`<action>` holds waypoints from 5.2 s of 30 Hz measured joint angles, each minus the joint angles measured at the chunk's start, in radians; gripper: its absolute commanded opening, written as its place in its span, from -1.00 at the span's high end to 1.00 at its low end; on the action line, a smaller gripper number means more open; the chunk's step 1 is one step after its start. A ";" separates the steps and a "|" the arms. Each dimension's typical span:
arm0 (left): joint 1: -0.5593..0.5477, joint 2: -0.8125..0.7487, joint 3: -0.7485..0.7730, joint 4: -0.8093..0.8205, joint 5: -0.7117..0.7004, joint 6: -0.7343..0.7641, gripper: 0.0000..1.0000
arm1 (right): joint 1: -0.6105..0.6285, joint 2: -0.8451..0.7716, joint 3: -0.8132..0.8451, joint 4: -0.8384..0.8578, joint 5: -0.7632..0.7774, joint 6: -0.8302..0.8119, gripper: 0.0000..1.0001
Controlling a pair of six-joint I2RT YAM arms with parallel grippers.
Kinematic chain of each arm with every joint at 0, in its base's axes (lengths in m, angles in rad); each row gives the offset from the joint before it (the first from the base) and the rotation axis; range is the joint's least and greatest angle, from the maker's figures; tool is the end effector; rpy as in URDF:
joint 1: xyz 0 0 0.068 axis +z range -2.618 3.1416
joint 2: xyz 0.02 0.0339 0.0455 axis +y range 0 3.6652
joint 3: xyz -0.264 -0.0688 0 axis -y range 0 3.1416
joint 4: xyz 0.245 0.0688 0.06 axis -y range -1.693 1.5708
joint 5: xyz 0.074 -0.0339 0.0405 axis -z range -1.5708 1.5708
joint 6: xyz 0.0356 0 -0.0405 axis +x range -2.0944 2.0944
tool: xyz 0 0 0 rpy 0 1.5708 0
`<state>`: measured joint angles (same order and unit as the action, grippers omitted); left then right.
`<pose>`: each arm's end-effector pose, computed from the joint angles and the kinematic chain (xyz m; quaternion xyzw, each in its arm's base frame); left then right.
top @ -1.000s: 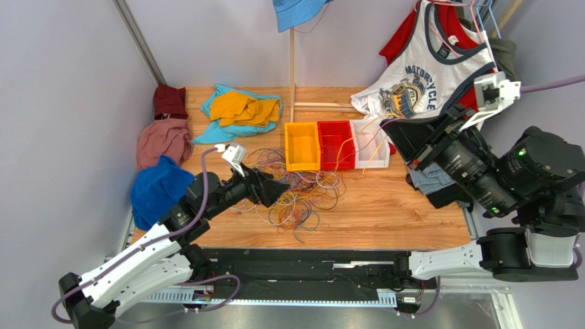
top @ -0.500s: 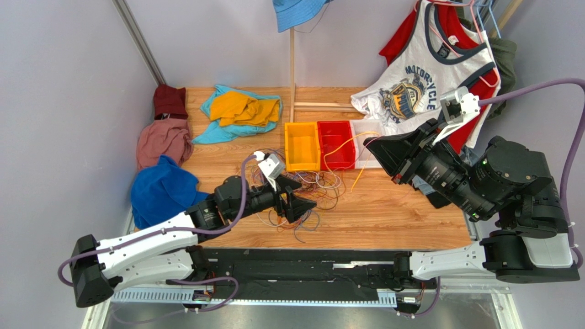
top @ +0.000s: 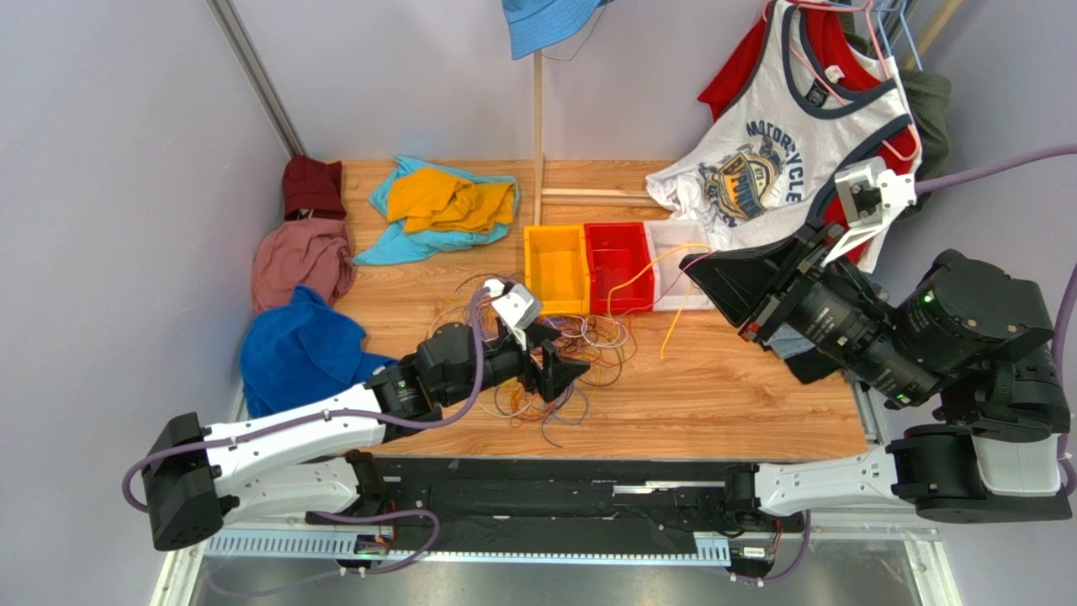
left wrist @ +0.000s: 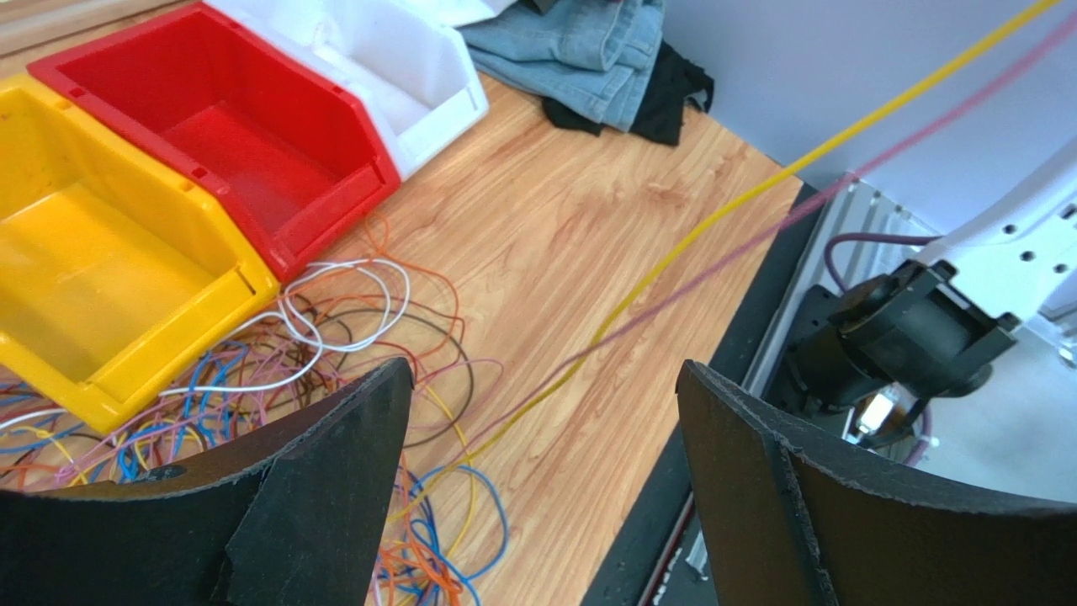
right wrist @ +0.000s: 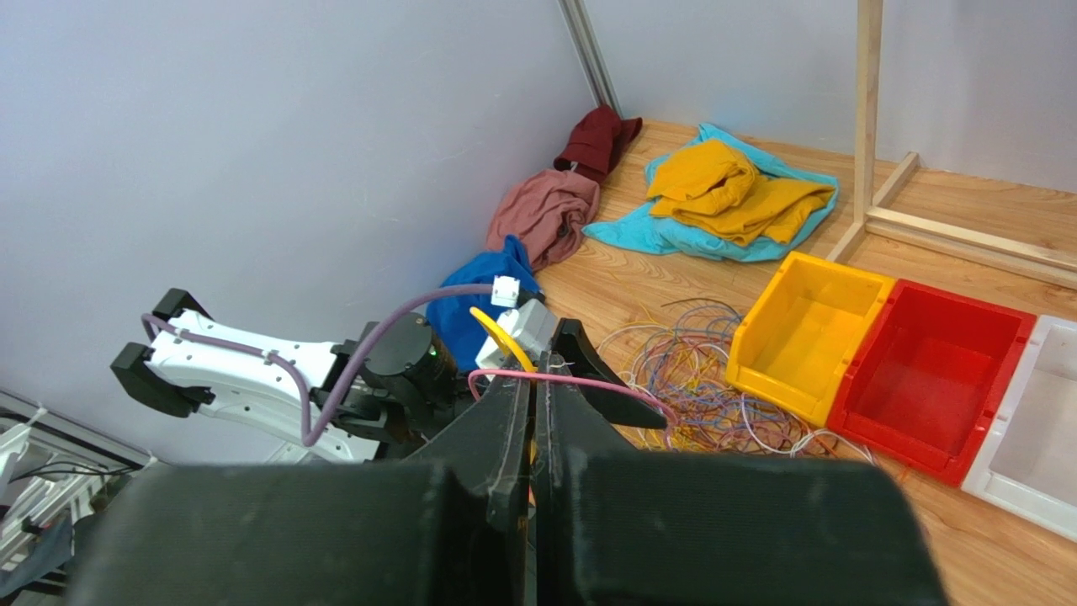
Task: Untangle the cables
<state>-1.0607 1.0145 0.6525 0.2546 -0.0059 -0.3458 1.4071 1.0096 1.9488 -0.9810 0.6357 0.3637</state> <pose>0.1173 -0.2093 0.2953 0.2585 0.6977 -0.4304 0.5110 0.0336 0.0738 0.5659 -0.1541 0.7022 0.3662 0.5908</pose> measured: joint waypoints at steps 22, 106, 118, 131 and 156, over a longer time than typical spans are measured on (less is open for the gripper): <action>0.000 0.126 -0.009 0.003 -0.063 0.050 1.00 | 0.000 -0.088 -0.042 -0.008 0.004 0.003 0.75; -0.007 -0.058 0.975 -0.732 -0.410 0.128 1.00 | -0.248 0.052 -0.128 0.461 -0.040 -0.234 1.00; -0.002 0.171 0.871 -0.747 -0.378 0.092 1.00 | -0.351 0.200 -0.371 0.282 -0.097 -0.154 1.00; 0.233 0.468 0.895 -0.678 -0.233 0.003 1.00 | -0.619 0.394 -0.434 0.530 -0.320 -0.101 1.00; 0.391 0.653 0.864 -0.557 -0.208 -0.095 1.00 | -0.808 0.777 -0.392 0.787 -0.623 -0.035 1.00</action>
<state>-0.6697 1.6672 1.5169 -0.3019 -0.2142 -0.4412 0.5991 1.7866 1.5570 -0.1944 0.0128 0.3286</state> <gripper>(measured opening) 0.009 0.015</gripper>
